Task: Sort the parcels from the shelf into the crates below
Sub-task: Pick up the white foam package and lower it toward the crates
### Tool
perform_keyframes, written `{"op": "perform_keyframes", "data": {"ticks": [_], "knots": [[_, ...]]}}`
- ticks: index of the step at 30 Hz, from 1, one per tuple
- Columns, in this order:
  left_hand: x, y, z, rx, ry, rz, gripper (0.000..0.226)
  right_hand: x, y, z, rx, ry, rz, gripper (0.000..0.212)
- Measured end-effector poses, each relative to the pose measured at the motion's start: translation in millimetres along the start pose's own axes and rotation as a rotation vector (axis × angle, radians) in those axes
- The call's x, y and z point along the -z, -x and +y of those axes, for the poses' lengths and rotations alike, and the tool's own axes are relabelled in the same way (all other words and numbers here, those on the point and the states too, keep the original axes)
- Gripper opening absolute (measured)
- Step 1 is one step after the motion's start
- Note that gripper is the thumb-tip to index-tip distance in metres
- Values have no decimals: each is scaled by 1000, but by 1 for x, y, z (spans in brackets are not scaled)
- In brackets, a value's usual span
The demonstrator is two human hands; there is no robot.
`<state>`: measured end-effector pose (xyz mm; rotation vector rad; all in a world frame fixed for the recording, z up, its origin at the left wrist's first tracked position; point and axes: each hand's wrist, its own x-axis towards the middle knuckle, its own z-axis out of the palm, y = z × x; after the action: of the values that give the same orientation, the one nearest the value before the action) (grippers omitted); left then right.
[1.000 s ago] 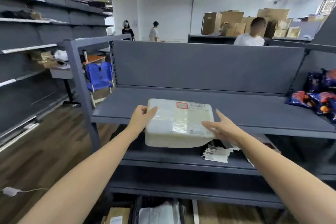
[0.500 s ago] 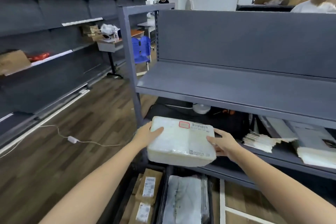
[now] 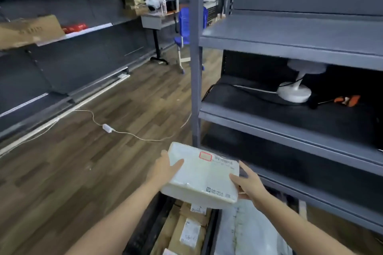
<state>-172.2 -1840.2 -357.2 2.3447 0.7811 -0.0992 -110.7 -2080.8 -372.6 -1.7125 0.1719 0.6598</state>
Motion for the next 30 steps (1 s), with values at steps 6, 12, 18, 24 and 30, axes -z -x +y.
{"op": "perform_keyframes", "data": {"ticks": [6,12,18,24,30], "knots": [[-97,-48,-104,48,24,110,78,-50,-104,114,90,82,-15,46],[-154,-61,-195,73,-16,238,77,-104,-192,185,323,241,-90,36],[-181,-40,-253,234,2,310,73,-161,-228,210,501,359,-228,37],[-195,-18,-297,442,89,184,75,-209,-224,216,535,452,-395,37],[-194,-23,-327,512,103,179,70,-250,-245,223,598,534,-420,35]]}}
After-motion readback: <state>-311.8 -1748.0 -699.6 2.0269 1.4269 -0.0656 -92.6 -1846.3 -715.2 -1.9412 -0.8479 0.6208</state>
